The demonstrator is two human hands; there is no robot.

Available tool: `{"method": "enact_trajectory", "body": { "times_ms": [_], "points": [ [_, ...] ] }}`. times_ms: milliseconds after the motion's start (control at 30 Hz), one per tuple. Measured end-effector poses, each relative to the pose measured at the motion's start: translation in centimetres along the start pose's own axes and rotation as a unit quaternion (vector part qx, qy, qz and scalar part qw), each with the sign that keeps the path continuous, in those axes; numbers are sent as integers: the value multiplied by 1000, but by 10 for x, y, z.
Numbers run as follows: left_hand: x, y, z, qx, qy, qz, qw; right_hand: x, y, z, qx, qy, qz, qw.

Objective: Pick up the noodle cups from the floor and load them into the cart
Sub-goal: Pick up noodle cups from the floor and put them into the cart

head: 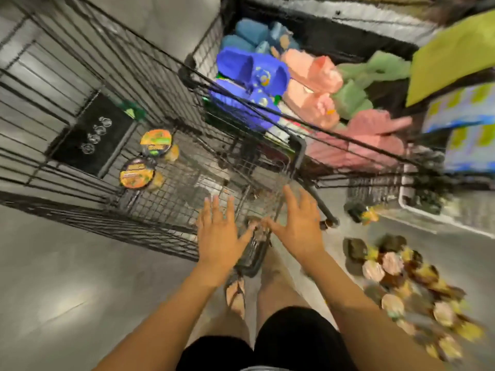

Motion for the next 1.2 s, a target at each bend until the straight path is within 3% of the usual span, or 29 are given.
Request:
{"method": "enact_trajectory", "body": {
  "times_ms": [200, 367, 567, 900, 1000, 1200],
  "points": [
    [-64, -37, -48, -42, -134, 70, 988, -98, -52, -105, -55, -141, 148, 977],
    [-140, -106, -93, -16, -282, 152, 947, -183, -129, -188, 9, -251, 180, 951],
    [-188, -201, -118, 119, -278, 266, 915, -264, -203, -302, 53, -382, 267, 883],
    [-288, -364, -182, 167, -311, 415, 838, -390, -293, -466, 64, -468, 357, 806],
    [-322, -422, -210, 200, -317, 470, 799, -425, -318, -513, 70, -497, 370, 782],
    [-391, -500, -248, 207, -347, 481, 778, -479, -372, -574, 87, -542, 417, 724]
  ]
}}
Point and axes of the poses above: each hand's wrist, its own z-axis towards the middle knuckle, its own y-axis out of the back of the hand, x = y × z, the point moved 8 cm from there along z, towards the middle knuckle, and after that the axes turned 15 degrees about x, right-handed, at the moved point
